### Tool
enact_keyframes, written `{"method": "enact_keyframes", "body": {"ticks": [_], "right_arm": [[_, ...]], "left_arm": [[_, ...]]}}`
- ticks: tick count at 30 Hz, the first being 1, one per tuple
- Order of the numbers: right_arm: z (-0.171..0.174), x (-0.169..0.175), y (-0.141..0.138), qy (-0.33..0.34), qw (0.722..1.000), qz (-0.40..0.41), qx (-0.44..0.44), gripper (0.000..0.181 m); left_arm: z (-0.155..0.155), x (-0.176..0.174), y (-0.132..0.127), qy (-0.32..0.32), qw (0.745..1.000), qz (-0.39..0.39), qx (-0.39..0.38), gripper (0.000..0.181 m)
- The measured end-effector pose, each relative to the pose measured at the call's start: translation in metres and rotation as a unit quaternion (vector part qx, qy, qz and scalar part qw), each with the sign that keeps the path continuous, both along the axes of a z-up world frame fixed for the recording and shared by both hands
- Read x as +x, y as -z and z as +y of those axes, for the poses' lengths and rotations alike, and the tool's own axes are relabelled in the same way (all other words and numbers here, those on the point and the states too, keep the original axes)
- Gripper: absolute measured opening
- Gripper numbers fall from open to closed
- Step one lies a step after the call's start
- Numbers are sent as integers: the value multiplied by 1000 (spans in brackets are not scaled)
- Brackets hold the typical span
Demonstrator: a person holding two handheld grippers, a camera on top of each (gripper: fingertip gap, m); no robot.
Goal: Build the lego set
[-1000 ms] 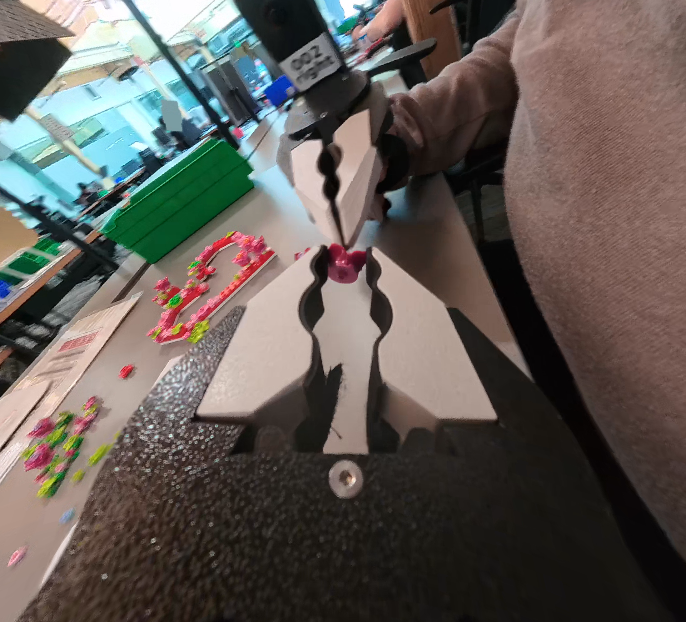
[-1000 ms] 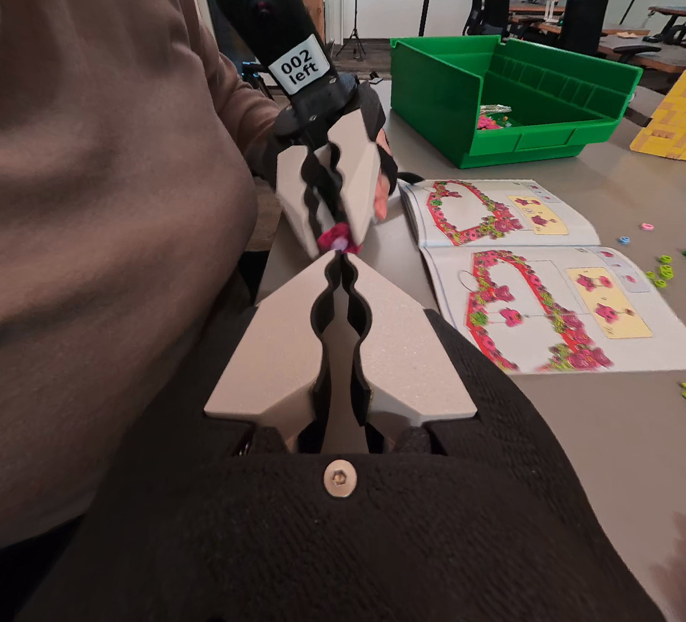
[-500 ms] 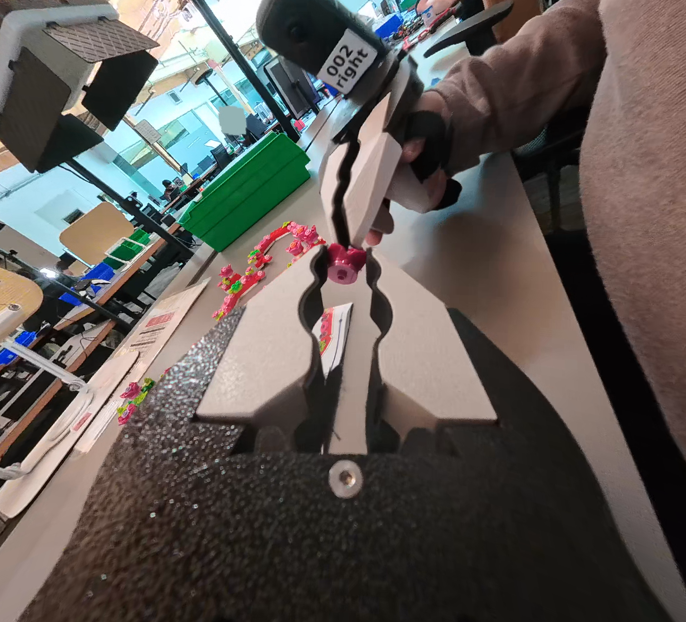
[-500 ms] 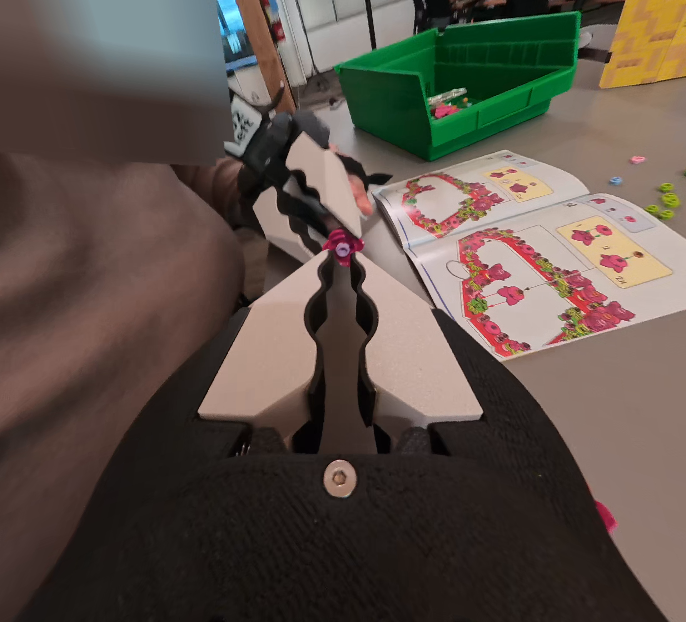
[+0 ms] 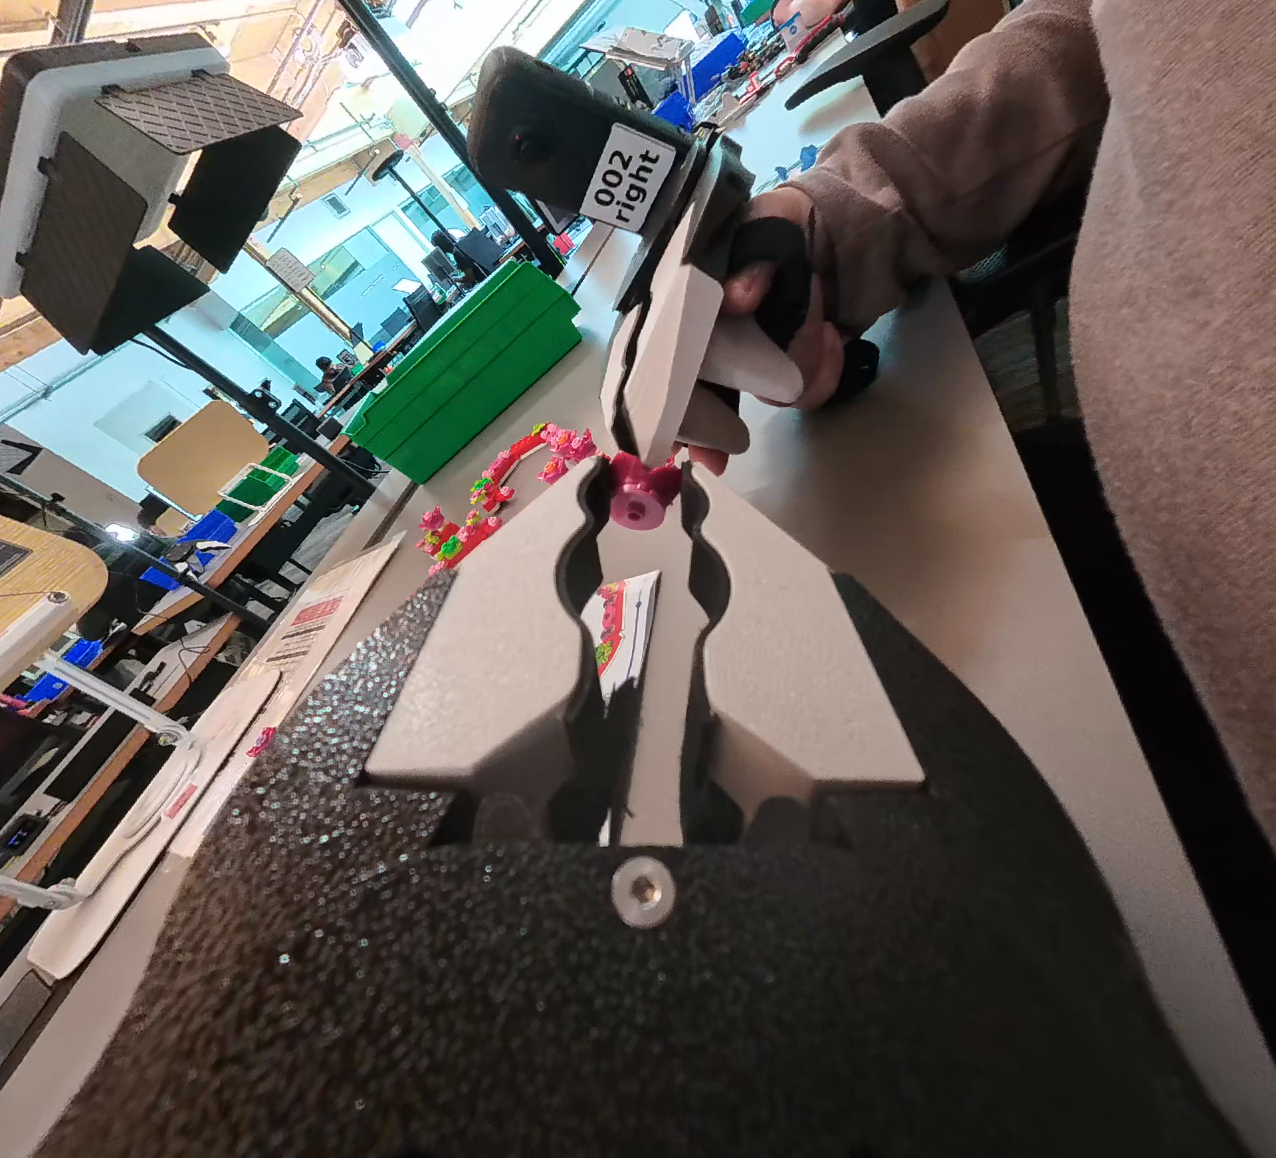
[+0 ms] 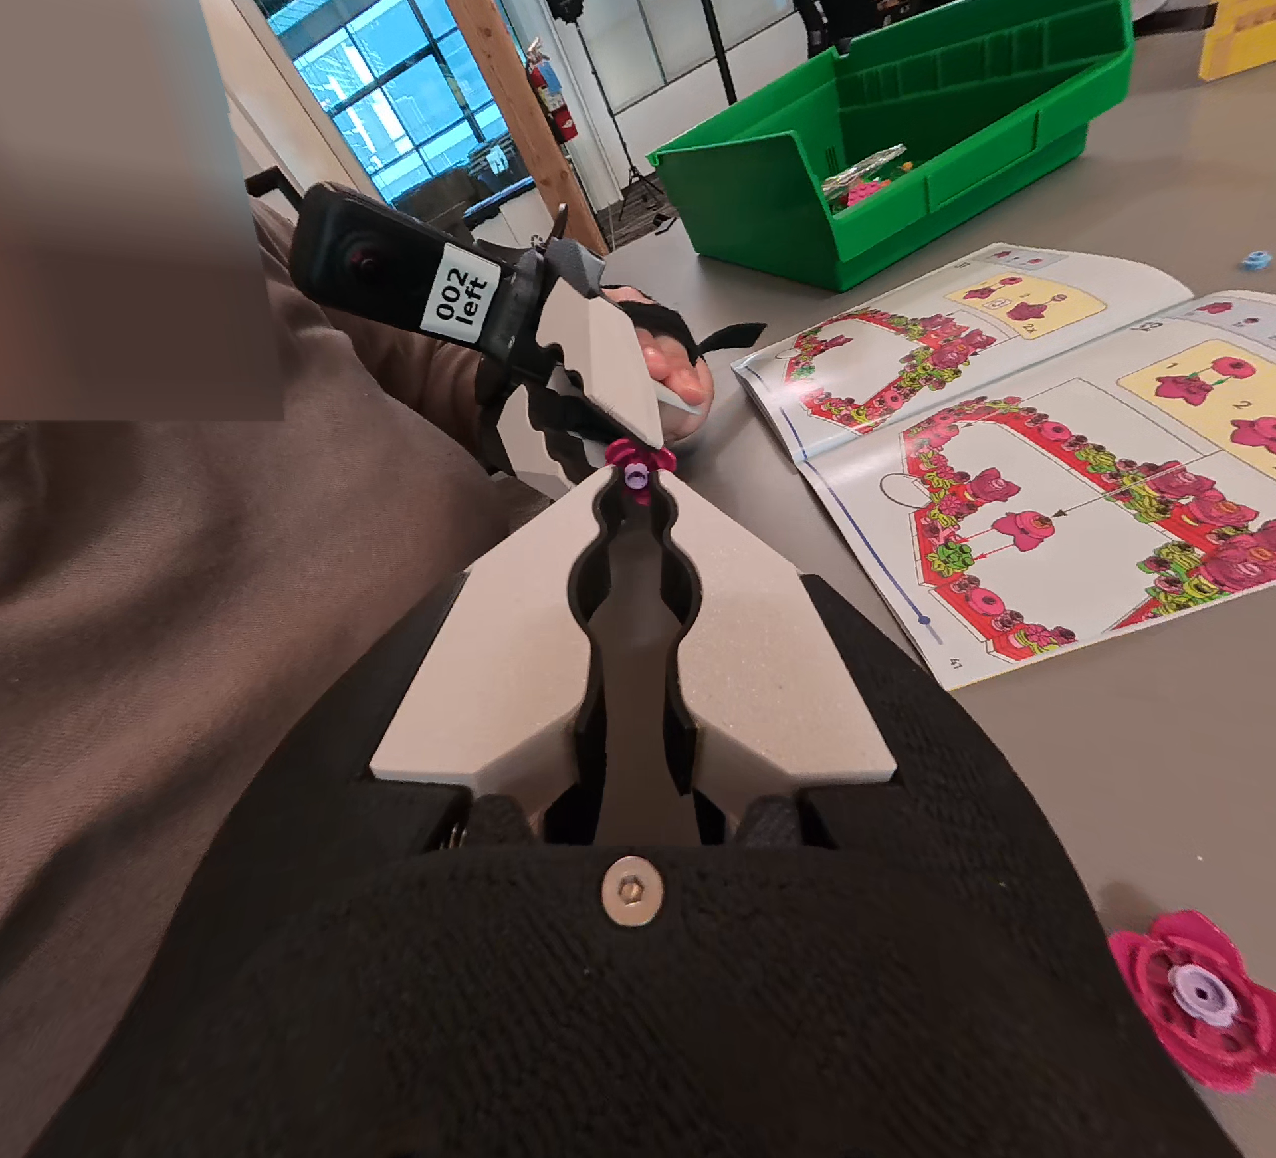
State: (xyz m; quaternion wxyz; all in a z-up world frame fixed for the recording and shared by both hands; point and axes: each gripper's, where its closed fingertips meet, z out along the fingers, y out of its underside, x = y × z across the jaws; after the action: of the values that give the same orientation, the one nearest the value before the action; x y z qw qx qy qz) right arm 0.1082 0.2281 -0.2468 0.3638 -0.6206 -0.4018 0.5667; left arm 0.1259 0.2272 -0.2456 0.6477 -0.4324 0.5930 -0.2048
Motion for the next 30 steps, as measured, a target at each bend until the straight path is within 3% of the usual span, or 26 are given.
{"method": "enact_keyframes", "body": {"ticks": [10,13,15,23,30], "right_arm": [[-7,6,5,-20,999,-28,25,1],[-7,11,4,-23,999,-27,26,0],[-3,18,0,-18,999,-18,20,0],[-3,5,1,-11,1000,0,-12,11],[-6,1,0,-16,1000,6,-21,5]], "left_arm": [[-8,3,6,19,999,24,10,17],[0,-4,6,-2,999,31,23,17],[3,-8,2,3,1000,13,-9,17],[-3,1,2,7,1000,10,8,18],[-7,2,0,17,1000,2,11,18]]}}
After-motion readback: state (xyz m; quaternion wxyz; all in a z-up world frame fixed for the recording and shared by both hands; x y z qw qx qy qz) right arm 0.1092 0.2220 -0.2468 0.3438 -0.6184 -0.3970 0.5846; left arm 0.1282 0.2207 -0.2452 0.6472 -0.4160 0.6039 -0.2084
